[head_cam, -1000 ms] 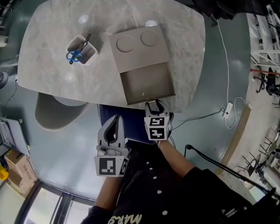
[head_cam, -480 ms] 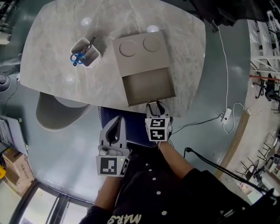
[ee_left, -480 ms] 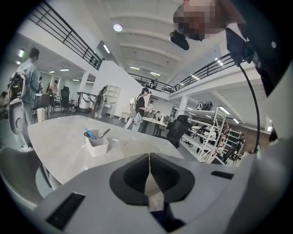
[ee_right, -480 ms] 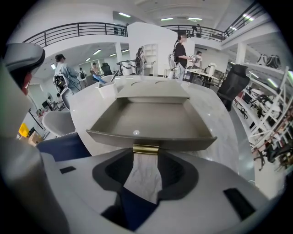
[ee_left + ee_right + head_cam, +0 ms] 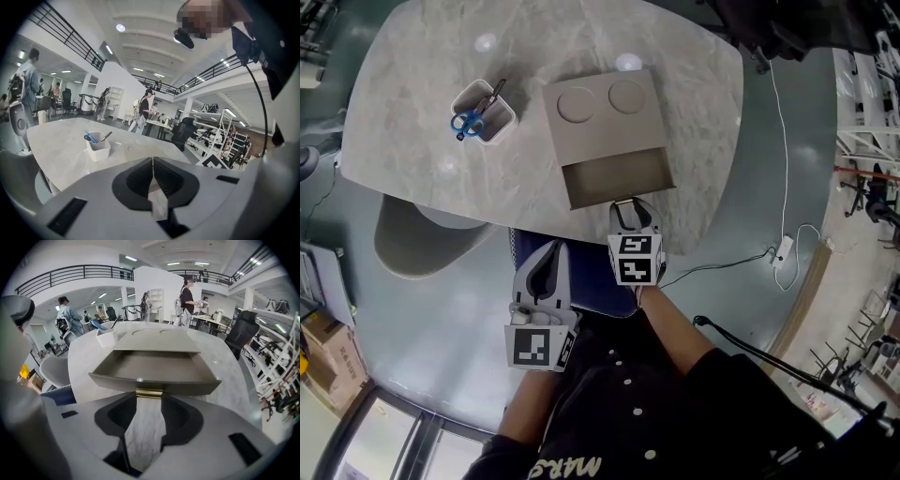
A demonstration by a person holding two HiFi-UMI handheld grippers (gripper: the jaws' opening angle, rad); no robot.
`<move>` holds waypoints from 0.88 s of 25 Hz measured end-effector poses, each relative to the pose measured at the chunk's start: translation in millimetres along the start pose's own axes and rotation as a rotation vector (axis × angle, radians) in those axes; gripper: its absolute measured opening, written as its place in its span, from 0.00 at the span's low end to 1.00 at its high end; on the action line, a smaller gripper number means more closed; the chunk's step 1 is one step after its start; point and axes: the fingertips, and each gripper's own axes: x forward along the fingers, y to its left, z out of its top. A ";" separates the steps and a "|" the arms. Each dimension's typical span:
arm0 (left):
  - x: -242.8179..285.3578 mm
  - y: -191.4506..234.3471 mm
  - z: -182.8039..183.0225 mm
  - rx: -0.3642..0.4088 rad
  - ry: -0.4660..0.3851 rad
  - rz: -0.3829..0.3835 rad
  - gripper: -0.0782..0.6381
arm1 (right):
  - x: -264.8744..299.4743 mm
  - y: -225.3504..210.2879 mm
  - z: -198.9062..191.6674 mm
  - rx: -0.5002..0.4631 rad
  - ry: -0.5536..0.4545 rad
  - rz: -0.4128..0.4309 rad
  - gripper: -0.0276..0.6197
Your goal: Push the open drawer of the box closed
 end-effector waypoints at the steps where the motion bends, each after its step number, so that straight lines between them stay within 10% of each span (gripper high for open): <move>1: 0.7 0.3 0.1 0.000 0.000 0.000 0.13 | 2.0 -0.6 3.2 -0.004 -0.003 0.002 0.29; 22: 21.2 15.0 -3.3 -0.016 0.024 0.012 0.13 | 50.6 -8.2 62.7 -0.003 -0.045 0.001 0.29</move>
